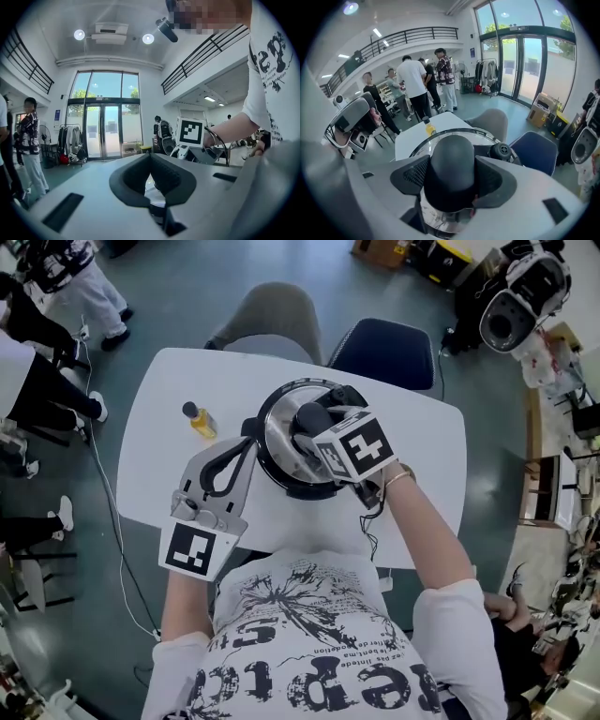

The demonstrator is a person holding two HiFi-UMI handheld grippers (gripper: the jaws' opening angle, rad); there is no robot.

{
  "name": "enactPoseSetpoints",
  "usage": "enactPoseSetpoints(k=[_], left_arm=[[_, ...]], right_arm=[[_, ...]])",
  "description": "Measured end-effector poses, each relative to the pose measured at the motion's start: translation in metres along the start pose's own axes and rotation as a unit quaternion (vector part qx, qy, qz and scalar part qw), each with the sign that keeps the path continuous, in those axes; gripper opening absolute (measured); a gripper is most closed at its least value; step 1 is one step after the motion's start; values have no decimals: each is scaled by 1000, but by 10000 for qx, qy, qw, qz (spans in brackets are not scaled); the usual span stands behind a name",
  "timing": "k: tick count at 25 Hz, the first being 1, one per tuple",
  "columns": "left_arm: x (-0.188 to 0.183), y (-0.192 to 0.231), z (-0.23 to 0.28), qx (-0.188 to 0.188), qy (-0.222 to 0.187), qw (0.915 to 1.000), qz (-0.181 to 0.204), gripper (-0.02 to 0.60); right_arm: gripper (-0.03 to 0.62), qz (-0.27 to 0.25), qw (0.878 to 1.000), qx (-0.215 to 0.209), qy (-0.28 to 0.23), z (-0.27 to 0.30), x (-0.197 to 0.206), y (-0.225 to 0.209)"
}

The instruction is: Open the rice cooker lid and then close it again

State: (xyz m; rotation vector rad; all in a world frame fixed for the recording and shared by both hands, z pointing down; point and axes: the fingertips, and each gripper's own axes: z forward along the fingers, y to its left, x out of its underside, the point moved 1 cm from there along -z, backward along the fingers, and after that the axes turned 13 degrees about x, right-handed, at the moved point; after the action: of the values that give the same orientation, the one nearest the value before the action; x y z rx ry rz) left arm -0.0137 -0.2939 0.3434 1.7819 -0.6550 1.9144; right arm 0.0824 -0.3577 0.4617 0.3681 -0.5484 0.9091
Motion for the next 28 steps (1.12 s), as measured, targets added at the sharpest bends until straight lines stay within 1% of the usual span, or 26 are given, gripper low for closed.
enactPoseSetpoints(k=[5,10,17,19,23,28], left_arm=[[-9,3,4,140,-3,9999,0,14],[-12,3,6,273,-125,9995,23,14],[-17,6,-15,244,-183,9995,-12,14],[-18,5,-22,242,-183,9995,-14,14],[-13,10,-33,226,-211,9994,-143,14],[-10,9,-38,346,-240,9989,-183,14]], right_arm=[[307,-216,9981,230,536,-3,0,0],[304,-154,9965,313,755,-1,2,-3],[291,111,9969,393,672,-4,1,-1],[291,306,9967,434,613,-7,1,-3],[291,679,9958,466,389,-12,-10,-7],[291,799,9944,600,349,-21,-11,-8]])
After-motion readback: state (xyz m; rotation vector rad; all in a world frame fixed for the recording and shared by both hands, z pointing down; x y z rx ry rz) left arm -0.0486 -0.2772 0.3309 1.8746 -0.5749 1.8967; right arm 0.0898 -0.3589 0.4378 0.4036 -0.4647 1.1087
